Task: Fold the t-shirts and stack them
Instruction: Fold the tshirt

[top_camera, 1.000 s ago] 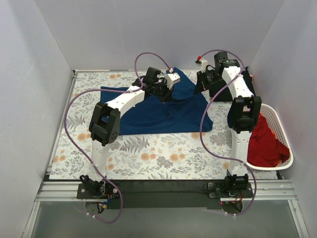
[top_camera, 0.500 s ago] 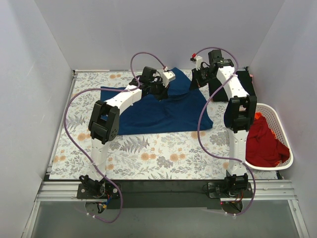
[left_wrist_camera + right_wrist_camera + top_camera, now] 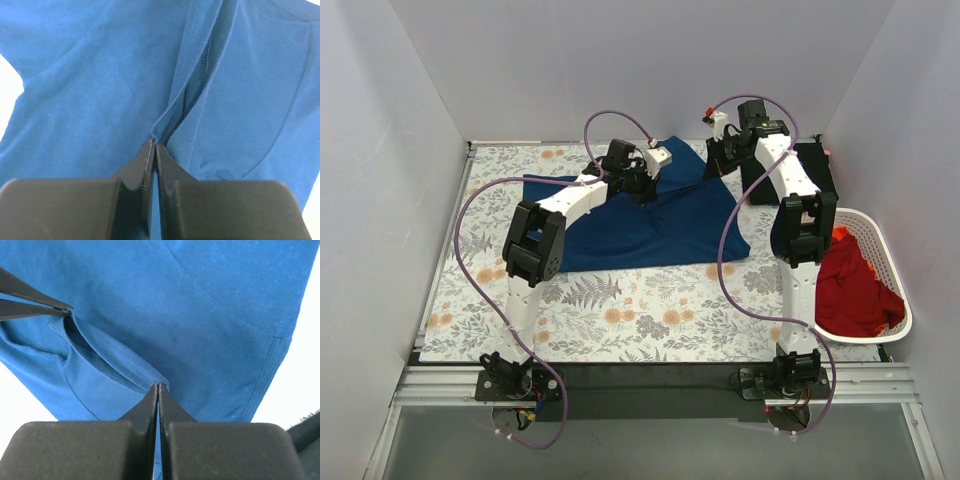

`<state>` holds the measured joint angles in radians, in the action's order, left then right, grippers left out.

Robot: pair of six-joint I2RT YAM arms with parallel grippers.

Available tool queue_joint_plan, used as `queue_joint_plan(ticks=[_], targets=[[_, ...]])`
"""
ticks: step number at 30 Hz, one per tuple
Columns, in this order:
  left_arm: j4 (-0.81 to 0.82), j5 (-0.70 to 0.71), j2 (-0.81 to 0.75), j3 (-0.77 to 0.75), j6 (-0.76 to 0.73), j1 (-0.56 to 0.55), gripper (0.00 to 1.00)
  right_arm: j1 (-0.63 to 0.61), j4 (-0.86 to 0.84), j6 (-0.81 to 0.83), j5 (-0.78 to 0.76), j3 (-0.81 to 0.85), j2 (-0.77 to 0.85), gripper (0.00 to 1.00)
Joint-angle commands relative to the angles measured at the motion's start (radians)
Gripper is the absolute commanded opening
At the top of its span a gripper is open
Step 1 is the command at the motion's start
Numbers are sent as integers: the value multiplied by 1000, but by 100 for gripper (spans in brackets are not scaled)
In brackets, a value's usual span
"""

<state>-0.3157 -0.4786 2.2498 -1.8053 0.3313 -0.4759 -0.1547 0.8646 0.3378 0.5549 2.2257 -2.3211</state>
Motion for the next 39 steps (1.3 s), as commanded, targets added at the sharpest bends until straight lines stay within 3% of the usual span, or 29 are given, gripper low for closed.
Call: queue_joint_plan(ticks=[1,3,5,6,7,10,14,19,22,28,32,39], targets=[[9,20,-10,8,5,10,0,-3,-42,-6,-23,40,-30,1],[9,29,-1,-2,5,10,0,-6,-44,-8,-23,40,-38,1],[7,69,16,-6,15,11,2,-12,-45,-10,-27,40,-41,10],[1,89,22,-21,24,13,14,-14,-45,-11,-33,40,-43,18],[-9,104,28,-34,35,16,21,-14,-45,-16,-38,43,-43,37],[-77,132,45,-94,89,43,39,-8,-42,-10,-84,28,-15,54],[-202,126,-4,-109,155,118,42,21,-30,24,-108,-75,72,56],[-416,-115,-183,-5,190,336,42,38,108,180,-133,-246,225,57],[-594,-230,-278,67,88,466,43,37,180,237,-130,-368,281,57],[-744,-180,-397,196,-80,680,44,37,231,285,-179,-527,290,50],[-734,-141,-369,218,-117,734,44,40,225,283,-193,-583,267,45],[-741,-180,-263,178,-196,732,43,38,228,271,-213,-600,230,42]])
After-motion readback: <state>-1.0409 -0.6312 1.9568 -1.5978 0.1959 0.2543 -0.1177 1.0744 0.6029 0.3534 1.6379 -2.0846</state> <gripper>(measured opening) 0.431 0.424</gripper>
